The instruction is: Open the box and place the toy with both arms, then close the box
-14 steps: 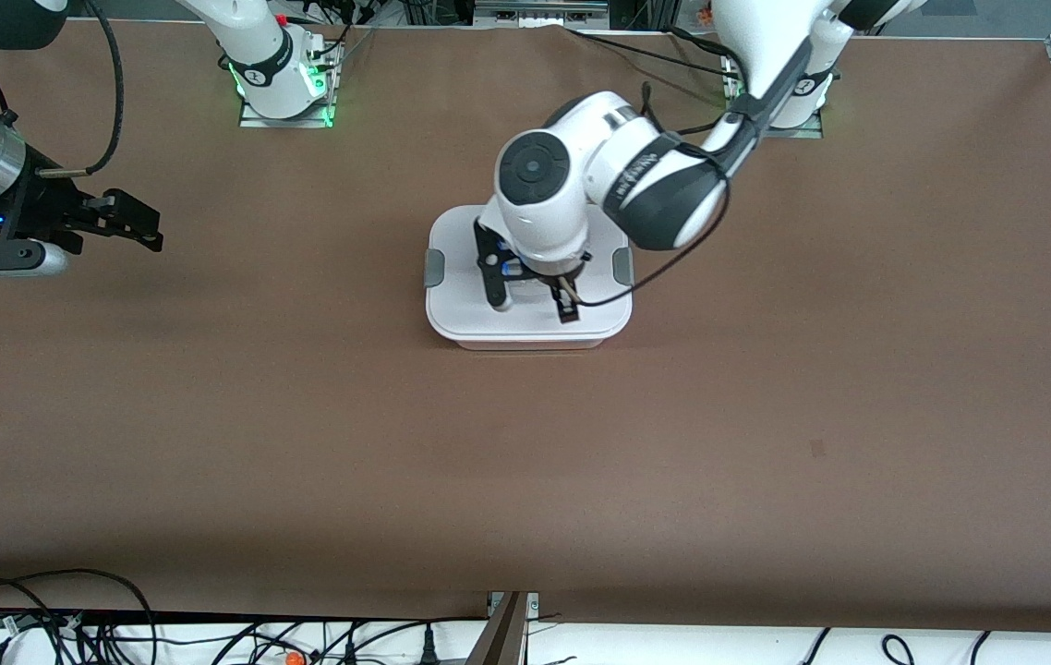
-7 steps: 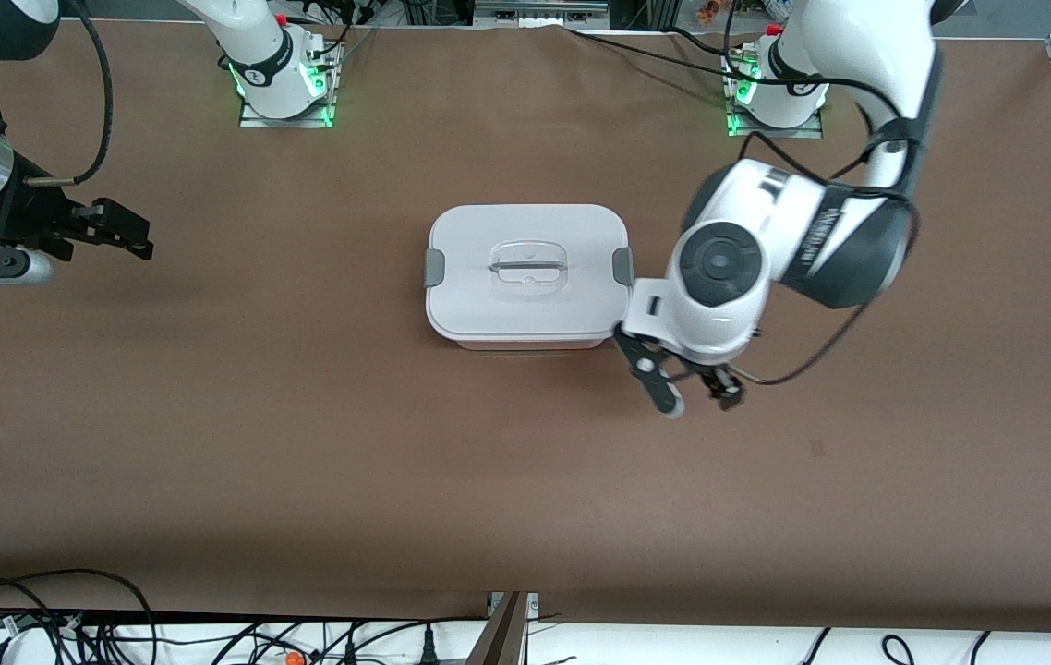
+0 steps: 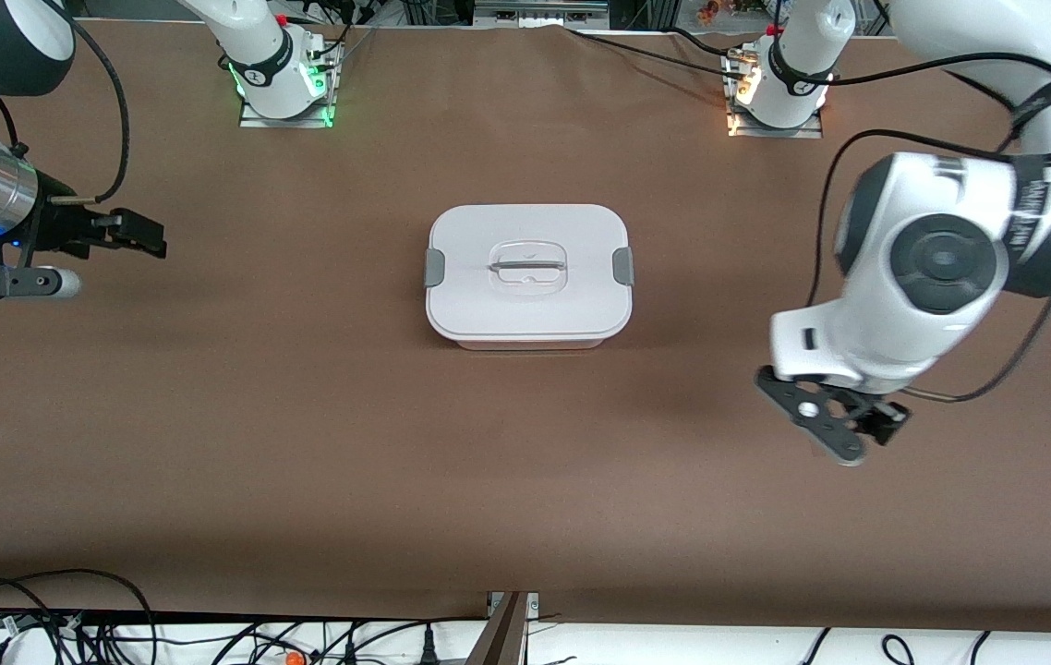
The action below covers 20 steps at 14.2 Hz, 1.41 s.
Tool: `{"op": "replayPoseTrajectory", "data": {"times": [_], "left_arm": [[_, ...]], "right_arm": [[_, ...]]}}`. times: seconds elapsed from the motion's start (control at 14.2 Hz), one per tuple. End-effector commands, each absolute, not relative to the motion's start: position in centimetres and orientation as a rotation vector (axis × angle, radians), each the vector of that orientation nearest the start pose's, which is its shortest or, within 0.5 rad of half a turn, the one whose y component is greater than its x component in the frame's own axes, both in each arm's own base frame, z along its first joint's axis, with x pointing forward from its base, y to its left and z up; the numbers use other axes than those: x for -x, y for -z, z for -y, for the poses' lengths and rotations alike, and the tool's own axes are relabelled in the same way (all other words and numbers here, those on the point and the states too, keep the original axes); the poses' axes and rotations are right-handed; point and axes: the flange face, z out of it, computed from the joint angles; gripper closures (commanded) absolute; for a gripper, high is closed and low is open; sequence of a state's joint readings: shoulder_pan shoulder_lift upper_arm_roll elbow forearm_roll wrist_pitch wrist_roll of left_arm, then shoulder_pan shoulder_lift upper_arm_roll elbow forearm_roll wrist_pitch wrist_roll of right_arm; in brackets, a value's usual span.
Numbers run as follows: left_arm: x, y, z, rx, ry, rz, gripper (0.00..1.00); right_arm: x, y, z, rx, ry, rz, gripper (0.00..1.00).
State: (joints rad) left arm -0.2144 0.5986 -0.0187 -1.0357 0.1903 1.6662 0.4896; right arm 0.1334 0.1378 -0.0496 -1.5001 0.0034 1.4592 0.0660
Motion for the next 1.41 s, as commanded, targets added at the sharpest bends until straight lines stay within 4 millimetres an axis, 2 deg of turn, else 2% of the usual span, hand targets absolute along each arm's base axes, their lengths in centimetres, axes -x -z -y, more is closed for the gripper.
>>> {"op": "replayPoseTrajectory", "data": {"times": [0.0, 0.07, 0.14, 0.28, 0.35, 0.57, 0.78, 0.85, 0.99, 1.13, 1.2, 1.34], "left_arm": [[-69.8, -53.0, 6.1, 2.993, 0.038, -0.815, 0.0], [-69.2, -53.9, 3.4, 3.056, 0.055, -0.737, 0.0], [-68.4, -55.4, 1.9, 3.078, 0.081, -0.698, 0.0], [-65.5, -57.7, 0.8, 3.095, 0.081, -0.615, 0.0], [-63.8, -58.1, 0.0, 3.112, 0.066, -0.528, 0.0], [-61.8, -58.7, -0.4, 3.113, 0.044, -0.415, 0.0], [-61.0, -58.7, -1.6, 3.135, 0.031, -0.286, 0.0], [-60.8, -58.6, -2.2, 3.147, 0.026, -0.2, 0.0], [-60.2, -58.4, -2.7, 3.153, -0.002, -0.153, 0.0], [-60.2, -58.3, -2.7, 3.154, -0.007, -0.139, 0.0], [-60.3, -57.7, -2.8, 3.156, -0.027, -0.117, 0.0], [-60.7, -57.0, -2.8, 3.16, -0.072, -0.11, 0.0]], "right_arm": [[-56.3, -59.5, -4.3, 3.165, -0.286, 0.029, 0.0], [-56.4, -59.7, -4.4, 3.165, -0.269, 0.029, 0.0], [-56.4, -59.8, -4.7, 3.165, -0.257, 0.037, 0.0], [-56.8, -60.0, -5.0, 3.166, -0.206, 0.044, 0.0], [-56.9, -59.9, -5.1, 3.159, -0.204, 0.045, 0.0], [-56.5, -59.0, -5.6, 3.146, -0.277, 0.058, 0.0], [-55.5, -58.7, -6.1, 3.14, -0.373, 0.084, 0.0], [-55.1, -59.1, -7.5, 3.141, -0.369, 0.132, 0.0], [-55.3, -58.8, -8.3, 3.147, -0.354, 0.154, 0.0], [-56.2, -58.9, -8.5, 3.155, -0.264, 0.154, 0.0], [-56.4, -59.3, -9.2, 3.162, -0.213, 0.157, 0.0], [-57.1, -60.0, -9.3, 3.174, -0.111, 0.155, 0.0]]}}
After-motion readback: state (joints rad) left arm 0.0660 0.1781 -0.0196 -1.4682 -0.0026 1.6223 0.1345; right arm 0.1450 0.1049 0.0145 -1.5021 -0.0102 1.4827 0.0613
